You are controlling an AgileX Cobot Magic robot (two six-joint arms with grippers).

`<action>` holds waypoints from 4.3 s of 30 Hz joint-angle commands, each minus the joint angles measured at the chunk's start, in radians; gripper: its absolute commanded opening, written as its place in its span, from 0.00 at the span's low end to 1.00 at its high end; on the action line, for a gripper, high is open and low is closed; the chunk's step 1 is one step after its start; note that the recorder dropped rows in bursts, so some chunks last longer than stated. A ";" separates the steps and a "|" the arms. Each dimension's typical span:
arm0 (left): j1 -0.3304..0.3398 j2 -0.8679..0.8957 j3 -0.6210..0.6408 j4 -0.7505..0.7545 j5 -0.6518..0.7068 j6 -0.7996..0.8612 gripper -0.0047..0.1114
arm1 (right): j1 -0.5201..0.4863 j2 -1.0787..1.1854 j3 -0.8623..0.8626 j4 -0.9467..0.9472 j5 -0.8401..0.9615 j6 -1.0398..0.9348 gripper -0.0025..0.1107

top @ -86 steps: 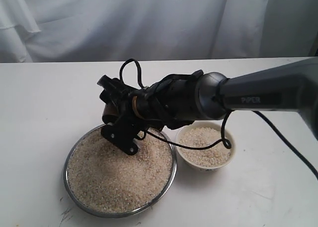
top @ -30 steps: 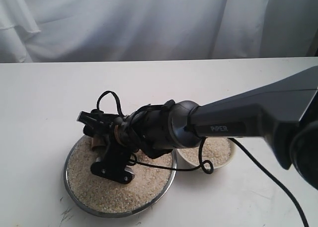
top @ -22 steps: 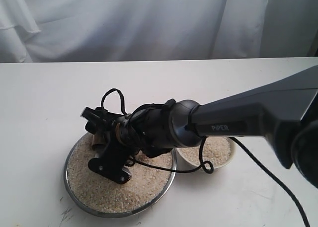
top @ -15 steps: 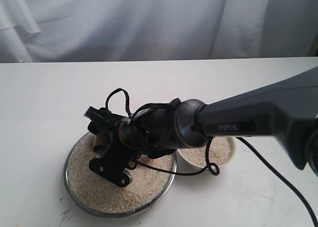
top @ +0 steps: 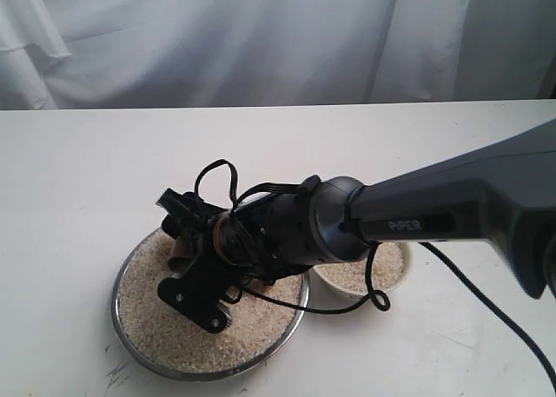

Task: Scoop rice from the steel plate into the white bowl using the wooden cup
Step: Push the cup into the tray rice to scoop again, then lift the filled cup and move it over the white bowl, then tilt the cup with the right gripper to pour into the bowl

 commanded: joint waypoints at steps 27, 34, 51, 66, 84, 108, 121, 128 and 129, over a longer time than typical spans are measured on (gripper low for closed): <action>-0.003 -0.004 0.005 0.001 -0.013 0.000 0.04 | 0.001 -0.023 0.018 0.679 0.101 -0.347 0.02; -0.003 -0.004 0.005 0.001 -0.013 0.000 0.04 | -0.004 -0.023 -0.030 0.981 0.156 -0.602 0.02; -0.003 -0.004 0.005 0.001 -0.013 0.000 0.04 | -0.064 -0.047 -0.119 1.474 0.291 -0.908 0.02; -0.003 -0.004 0.005 0.001 -0.013 0.000 0.04 | -0.156 -0.139 -0.119 1.737 0.422 -1.068 0.02; -0.003 -0.004 0.005 0.001 -0.013 0.000 0.04 | -0.329 -0.332 -0.065 1.608 0.517 -1.078 0.02; -0.003 -0.004 0.005 0.001 -0.013 0.000 0.04 | -0.464 -0.445 0.231 1.231 0.233 -1.071 0.02; -0.003 -0.004 0.005 0.001 -0.013 0.000 0.04 | -0.464 -0.445 0.380 1.035 -0.047 -1.068 0.02; -0.003 -0.004 0.005 0.001 -0.013 0.000 0.04 | -0.464 -0.445 0.420 0.976 -0.154 -1.075 0.02; -0.003 -0.004 0.005 0.001 -0.013 0.000 0.04 | -0.464 -0.445 0.425 0.964 -0.165 -1.074 0.02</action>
